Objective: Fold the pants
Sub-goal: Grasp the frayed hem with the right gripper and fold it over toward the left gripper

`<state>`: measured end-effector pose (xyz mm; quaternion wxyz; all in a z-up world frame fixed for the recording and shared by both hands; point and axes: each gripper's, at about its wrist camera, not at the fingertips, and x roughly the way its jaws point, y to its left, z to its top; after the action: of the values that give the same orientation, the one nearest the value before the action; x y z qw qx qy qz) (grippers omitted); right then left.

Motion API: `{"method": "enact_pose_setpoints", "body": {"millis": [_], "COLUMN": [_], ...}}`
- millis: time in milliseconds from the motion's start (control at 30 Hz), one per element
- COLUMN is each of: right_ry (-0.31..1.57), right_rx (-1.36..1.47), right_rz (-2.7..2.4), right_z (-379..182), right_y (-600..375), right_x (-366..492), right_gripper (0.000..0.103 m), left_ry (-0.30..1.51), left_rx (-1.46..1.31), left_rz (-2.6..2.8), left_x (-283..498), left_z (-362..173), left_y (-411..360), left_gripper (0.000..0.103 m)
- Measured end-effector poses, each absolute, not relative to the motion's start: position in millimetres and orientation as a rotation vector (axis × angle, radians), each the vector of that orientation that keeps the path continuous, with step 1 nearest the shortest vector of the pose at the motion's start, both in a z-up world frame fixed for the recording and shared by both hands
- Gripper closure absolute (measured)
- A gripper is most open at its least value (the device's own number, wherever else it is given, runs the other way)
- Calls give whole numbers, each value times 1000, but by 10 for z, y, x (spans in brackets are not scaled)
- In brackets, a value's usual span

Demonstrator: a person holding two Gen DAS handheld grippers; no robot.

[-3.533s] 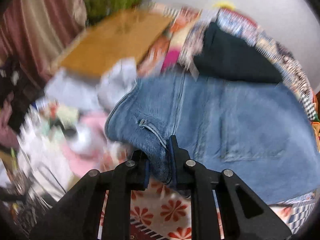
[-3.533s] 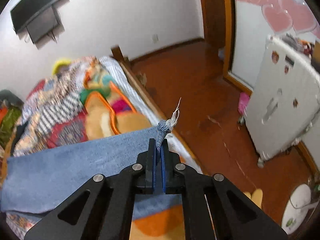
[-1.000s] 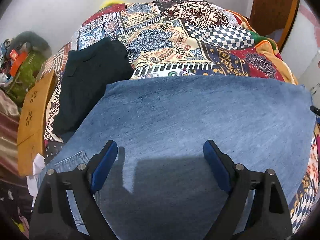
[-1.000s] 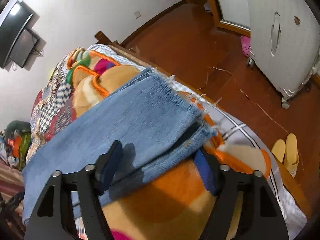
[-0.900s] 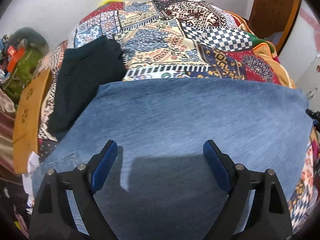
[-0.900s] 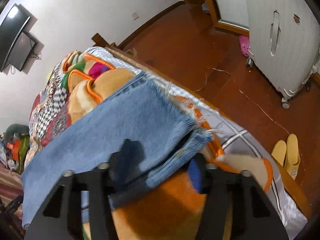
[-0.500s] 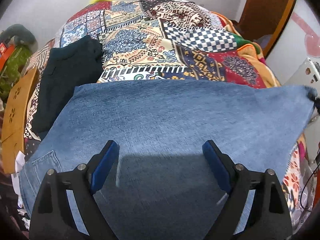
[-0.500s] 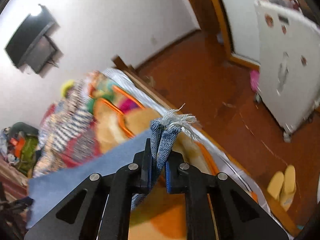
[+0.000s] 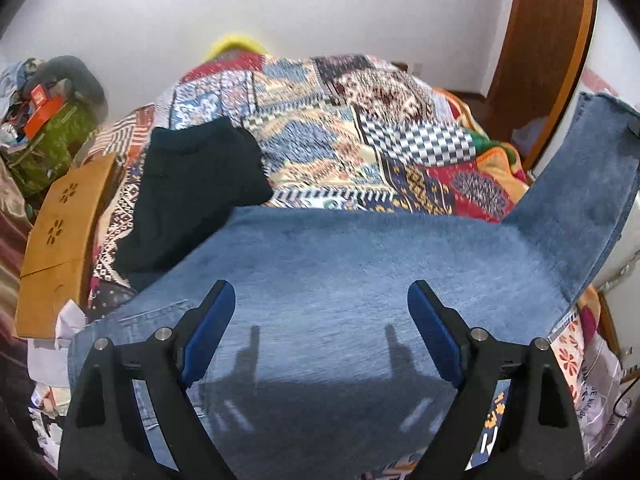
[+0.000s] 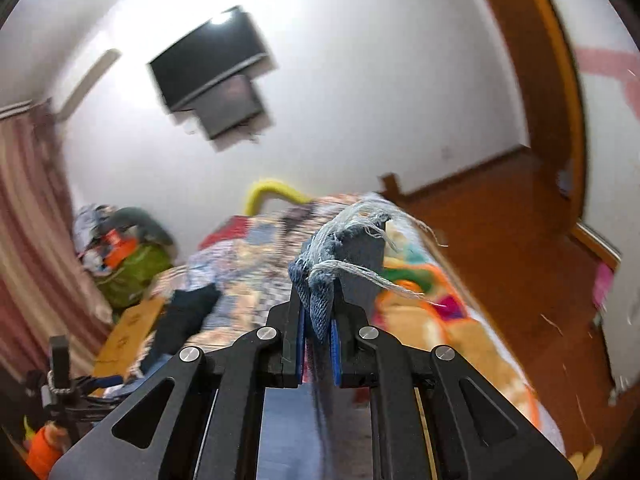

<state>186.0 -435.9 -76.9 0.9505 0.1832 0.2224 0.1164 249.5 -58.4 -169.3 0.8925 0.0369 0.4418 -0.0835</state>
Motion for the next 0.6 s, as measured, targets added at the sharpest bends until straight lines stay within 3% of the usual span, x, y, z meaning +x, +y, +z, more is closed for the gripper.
{"method": "enact_pose_setpoints", "body": {"millis": [333,600], "right_ry": [511,748], "right_rx": [282,176], "right_rz": [489,662], "right_z": [-812,-1525], "right_y": [-3120,-2230], "right_x": [2111,2219], "right_gripper": [94,94], "left_ry": [853,880], "left_rx": [-16,-65], "left_rz": [-138,-96], "left_x": [2261,2102], "left_z": [-1574,-1716], "left_y": [-41,258], "left_gripper": [14,14]}}
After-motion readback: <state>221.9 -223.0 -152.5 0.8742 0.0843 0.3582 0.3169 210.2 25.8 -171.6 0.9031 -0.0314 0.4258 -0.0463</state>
